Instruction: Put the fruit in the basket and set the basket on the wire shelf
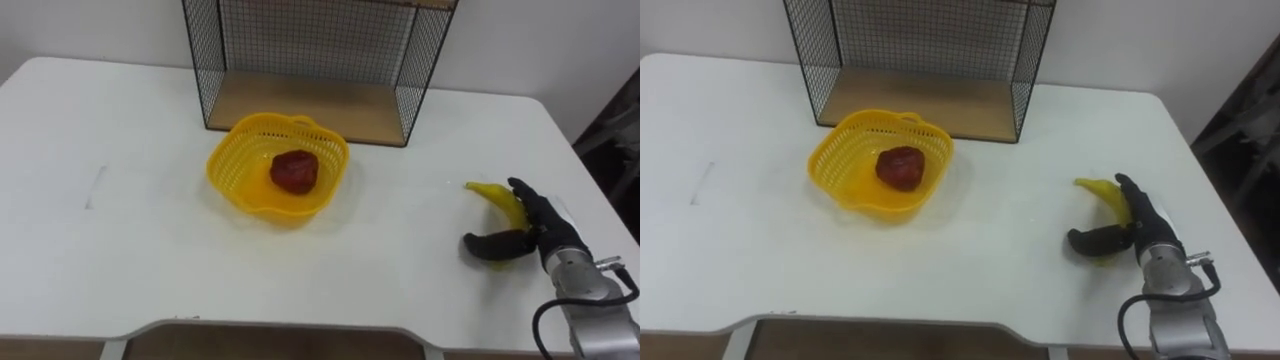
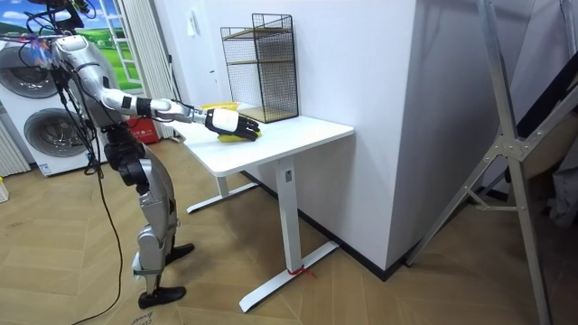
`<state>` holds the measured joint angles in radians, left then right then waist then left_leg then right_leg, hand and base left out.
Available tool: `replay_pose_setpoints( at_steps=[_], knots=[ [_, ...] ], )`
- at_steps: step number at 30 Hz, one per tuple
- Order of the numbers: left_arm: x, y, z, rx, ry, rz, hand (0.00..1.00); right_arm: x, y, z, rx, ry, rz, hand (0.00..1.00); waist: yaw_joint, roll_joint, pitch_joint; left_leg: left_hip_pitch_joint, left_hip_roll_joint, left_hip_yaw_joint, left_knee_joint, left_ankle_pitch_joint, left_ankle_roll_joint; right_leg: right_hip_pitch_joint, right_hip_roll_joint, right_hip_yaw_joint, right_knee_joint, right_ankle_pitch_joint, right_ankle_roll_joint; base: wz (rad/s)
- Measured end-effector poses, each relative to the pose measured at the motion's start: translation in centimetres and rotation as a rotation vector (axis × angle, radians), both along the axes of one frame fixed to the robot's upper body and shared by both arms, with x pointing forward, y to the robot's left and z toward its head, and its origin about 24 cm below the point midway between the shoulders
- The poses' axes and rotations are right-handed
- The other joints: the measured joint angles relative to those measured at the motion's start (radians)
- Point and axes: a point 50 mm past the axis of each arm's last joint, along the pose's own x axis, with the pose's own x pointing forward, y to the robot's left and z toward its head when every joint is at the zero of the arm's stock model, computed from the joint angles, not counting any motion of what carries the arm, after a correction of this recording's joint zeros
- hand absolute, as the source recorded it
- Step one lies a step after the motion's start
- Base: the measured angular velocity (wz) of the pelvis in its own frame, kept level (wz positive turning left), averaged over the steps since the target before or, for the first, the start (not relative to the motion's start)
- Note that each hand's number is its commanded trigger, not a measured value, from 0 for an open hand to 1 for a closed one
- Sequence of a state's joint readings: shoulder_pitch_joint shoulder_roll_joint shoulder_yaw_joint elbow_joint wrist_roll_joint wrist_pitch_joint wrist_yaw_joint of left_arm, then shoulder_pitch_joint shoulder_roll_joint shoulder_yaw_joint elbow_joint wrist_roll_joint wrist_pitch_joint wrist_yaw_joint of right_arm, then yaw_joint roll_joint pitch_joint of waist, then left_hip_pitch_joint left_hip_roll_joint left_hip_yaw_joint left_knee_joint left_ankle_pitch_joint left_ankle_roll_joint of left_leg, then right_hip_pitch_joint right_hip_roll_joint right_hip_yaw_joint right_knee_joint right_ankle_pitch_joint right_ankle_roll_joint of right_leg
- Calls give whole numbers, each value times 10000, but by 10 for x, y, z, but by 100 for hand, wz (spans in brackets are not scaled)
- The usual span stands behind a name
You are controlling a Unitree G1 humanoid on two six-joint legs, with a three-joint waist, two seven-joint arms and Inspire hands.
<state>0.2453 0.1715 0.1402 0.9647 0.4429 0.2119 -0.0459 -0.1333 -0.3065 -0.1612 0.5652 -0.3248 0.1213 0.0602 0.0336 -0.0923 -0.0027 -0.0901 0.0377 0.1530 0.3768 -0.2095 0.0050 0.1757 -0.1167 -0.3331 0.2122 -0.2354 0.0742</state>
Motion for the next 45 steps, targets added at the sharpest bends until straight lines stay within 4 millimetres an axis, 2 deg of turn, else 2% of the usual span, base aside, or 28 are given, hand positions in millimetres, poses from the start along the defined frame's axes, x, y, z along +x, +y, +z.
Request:
replay_pose_setpoints(
  at_steps=[10, 24, 30, 36, 42, 44, 45],
  knots=[
    [4, 0, 0, 220, -144, -52, 0, 1, -9, 5, -2445, 164, 71, 100, 13, 97, -33, -19, 5, -126, 0, 11, -7, -13, 38, -29, 77, 0, 0, 3],
    [8, 0, 1, 355, -391, -135, 0, -1, -10, 5, -2245, 72, -102, 100, 5, 67, -25, 6, 9, -61, -21, 37, 18, -6, 43, -48, 62, 3, -4, 0],
    [10, -1, 1, 313, -437, -250, 0, 1, -3, 13, -2391, -197, 174, 100, 68, 102, -31, -71, 46, 74, -39, 22, -21, -129, 61, 170, -48, 3, -6, -9],
    [16, -3, 0, 207, -537, -368, 0, 12, 19, 36, -2328, -1026, 1102, 100, 23, 152, 9, -18, 12, 307, -372, 202, 8, -311, 10, 324, -61, 19, -31, -8],
    [24, -5, 1, 117, -740, -454, 0, 26, 49, 88, -2513, -3245, 2254, 100, 126, 151, 28, 67, -5, 351, -571, 322, -30, -356, 3, 328, -66, 32, -51, -1],
    [27, -6, 1, 86, -802, -537, 0, 28, 59, 109, -2556, -4110, 2617, 100, 305, 137, 37, 93, -11, 352, -625, 318, -38, -368, 5, 365, -76, 32, -51, -2],
    [28, -7, 1, 68, -830, -530, 0, 29, 60, 114, -2551, -4301, 2675, 100, 329, 131, 47, 91, -15, 349, -636, 318, -38, -370, 4, 365, -76, 32, -51, 0]
  ],
)
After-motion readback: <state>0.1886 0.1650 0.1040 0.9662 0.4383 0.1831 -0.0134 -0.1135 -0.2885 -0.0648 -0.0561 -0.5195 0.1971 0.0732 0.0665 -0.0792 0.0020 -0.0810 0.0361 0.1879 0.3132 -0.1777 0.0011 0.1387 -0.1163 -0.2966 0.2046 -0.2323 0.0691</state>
